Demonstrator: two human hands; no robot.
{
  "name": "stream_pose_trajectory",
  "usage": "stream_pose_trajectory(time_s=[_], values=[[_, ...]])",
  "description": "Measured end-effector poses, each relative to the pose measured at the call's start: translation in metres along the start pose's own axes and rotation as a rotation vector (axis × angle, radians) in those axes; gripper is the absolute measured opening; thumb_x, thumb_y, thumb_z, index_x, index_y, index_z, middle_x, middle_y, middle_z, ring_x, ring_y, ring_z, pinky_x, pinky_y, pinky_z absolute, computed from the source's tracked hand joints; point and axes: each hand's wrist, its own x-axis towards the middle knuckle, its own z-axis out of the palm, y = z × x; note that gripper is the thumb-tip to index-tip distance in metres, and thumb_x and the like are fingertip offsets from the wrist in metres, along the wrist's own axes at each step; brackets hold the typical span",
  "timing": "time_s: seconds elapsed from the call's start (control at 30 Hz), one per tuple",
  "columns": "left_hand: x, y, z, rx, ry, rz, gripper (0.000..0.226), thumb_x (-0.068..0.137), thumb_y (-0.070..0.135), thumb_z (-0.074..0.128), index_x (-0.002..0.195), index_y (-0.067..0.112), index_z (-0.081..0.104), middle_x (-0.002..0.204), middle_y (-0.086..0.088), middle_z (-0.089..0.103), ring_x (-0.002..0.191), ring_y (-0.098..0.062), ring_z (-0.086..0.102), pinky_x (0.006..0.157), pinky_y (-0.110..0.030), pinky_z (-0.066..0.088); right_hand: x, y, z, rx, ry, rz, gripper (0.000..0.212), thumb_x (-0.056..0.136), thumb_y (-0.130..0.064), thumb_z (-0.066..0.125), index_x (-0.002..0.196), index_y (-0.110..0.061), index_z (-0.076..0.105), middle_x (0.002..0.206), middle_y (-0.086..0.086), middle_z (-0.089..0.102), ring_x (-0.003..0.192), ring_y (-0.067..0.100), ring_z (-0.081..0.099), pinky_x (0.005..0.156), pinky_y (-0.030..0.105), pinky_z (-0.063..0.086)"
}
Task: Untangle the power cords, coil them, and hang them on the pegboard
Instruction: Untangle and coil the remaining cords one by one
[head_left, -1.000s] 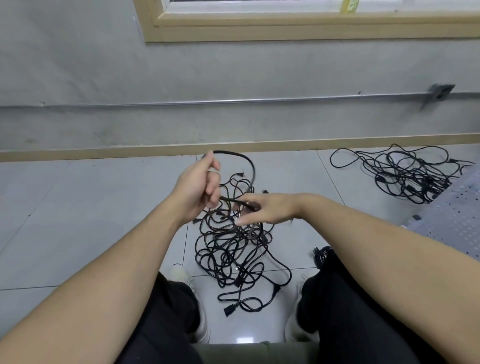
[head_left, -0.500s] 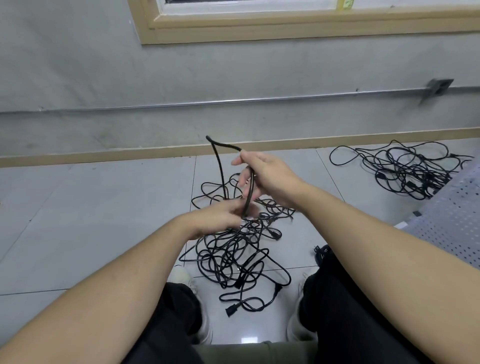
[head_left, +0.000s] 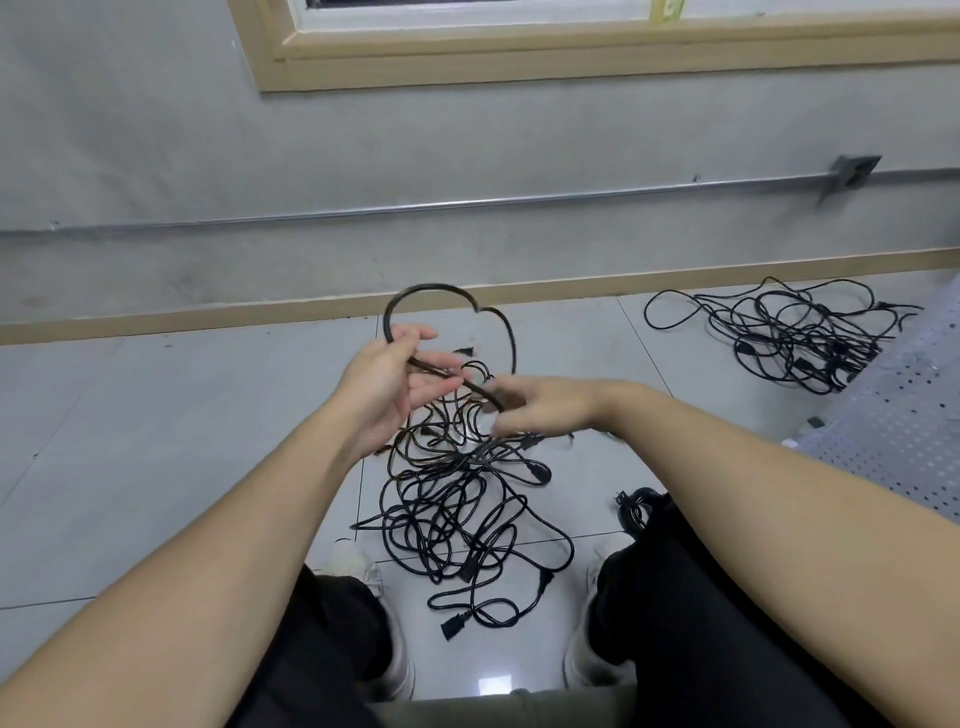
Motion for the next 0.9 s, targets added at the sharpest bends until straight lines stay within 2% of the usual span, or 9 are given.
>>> stream_pose_trajectory(time_s=[0.13, 0.27, 0.4, 0.53, 0.6, 0.67, 0.7, 0.8, 0.9], values=[[0.005, 0.009, -0.002, -0.322, 0.044, -0.026, 0.014, 0.110, 0.018, 0.043, 0.104, 0.009, 0.052, 0.068, -0.009, 0.073, 0.073, -0.030, 0.078, 0.056, -0.022, 0.060, 0.006, 0.004, 0.003, -0.152, 0.024, -0.017, 0.026, 0.106, -0.039, 0.049, 0.119, -0.025, 0.067, 0.123, -0.004, 0.070, 0.118, 0.014, 0.061, 0.107, 0.029, 0.043], [0.008, 0.011, -0.011, -0.376, 0.024, 0.024, 0.035, 0.108, 0.044, 0.041, 0.113, 0.012, 0.054, 0.105, -0.014, 0.078, 0.097, -0.028, 0.077, 0.082, -0.038, 0.063, 0.005, -0.017, -0.002, -0.191, 0.322, -0.091, 0.034, 0.110, -0.035, 0.037, 0.114, -0.017, 0.065, 0.088, 0.003, 0.078, 0.071, -0.003, 0.060, 0.074, 0.022, 0.044], [0.009, -0.006, -0.013, 0.091, -0.133, -0.020, 0.072, 0.088, 0.076, 0.046, 0.135, 0.022, 0.053, 0.128, -0.004, 0.072, 0.117, -0.020, 0.070, 0.101, -0.044, 0.053, 0.000, -0.032, -0.001, 0.165, 0.531, -0.169, 0.026, 0.109, -0.030, 0.037, 0.111, -0.018, 0.060, 0.064, 0.014, 0.070, 0.044, 0.013, 0.061, 0.048, 0.025, 0.050], [0.004, -0.041, -0.006, 0.939, -0.434, -0.014, 0.054, 0.090, 0.061, 0.066, 0.136, 0.034, 0.056, 0.134, 0.017, 0.062, 0.127, -0.004, 0.057, 0.109, -0.027, 0.042, -0.001, -0.048, -0.001, 0.354, 0.700, -0.201, 0.029, 0.108, -0.029, 0.035, 0.110, -0.015, 0.061, 0.046, 0.006, 0.058, 0.041, 0.026, 0.057, 0.041, 0.030, 0.049], [0.000, -0.057, 0.003, 1.163, -0.532, 0.029, 0.044, 0.097, 0.048, 0.066, 0.136, 0.029, 0.059, 0.121, 0.024, 0.063, 0.118, 0.004, 0.058, 0.102, -0.012, 0.038, -0.001, -0.052, 0.000, 0.439, 0.721, -0.202, 0.032, 0.109, -0.029, 0.033, 0.112, -0.013, 0.061, 0.040, 0.003, 0.052, 0.040, 0.024, 0.055, 0.037, 0.030, 0.045], [-0.001, -0.066, 0.013, 1.253, -0.513, 0.078, 0.024, 0.102, 0.043, 0.059, 0.117, 0.026, 0.069, 0.089, 0.030, 0.067, 0.093, 0.012, 0.061, 0.084, -0.004, 0.039, 0.000, -0.053, 0.000, 0.504, 0.710, -0.206, 0.035, 0.109, -0.032, 0.032, 0.109, -0.015, 0.063, 0.039, 0.003, 0.049, 0.041, 0.026, 0.053, 0.035, 0.026, 0.039], [0.002, -0.068, 0.017, 1.272, -0.477, 0.102, 0.024, 0.104, 0.043, 0.056, 0.105, 0.025, 0.071, 0.082, 0.028, 0.068, 0.088, 0.011, 0.062, 0.082, -0.006, 0.042, 0.000, -0.053, 0.000, 0.543, 0.701, -0.212, 0.039, 0.110, -0.037, 0.031, 0.106, -0.017, 0.065, 0.040, 0.003, 0.049, 0.042, 0.026, 0.053, 0.035, 0.025, 0.038], [0.012, -0.071, 0.021, 1.123, -0.386, 0.157, 0.034, 0.103, 0.046, 0.048, 0.094, 0.027, 0.075, 0.099, 0.010, 0.077, 0.101, -0.011, 0.070, 0.101, -0.035, 0.051, 0.002, -0.047, -0.010, 0.787, 0.622, -0.164, 0.060, 0.108, -0.055, 0.020, 0.103, -0.019, 0.069, 0.058, 0.008, 0.064, 0.051, 0.021, 0.059, 0.044, 0.025, 0.046], [0.015, -0.057, 0.028, 0.712, -0.234, 0.089, 0.031, 0.109, 0.031, 0.047, 0.093, 0.018, 0.070, 0.100, -0.005, 0.079, 0.103, -0.024, 0.074, 0.095, -0.041, 0.059, 0.006, -0.025, -0.016, 0.783, 0.502, -0.046, 0.045, 0.109, -0.036, 0.025, 0.118, -0.015, 0.064, 0.089, 0.008, 0.071, 0.080, 0.021, 0.065, 0.067, 0.031, 0.056]])
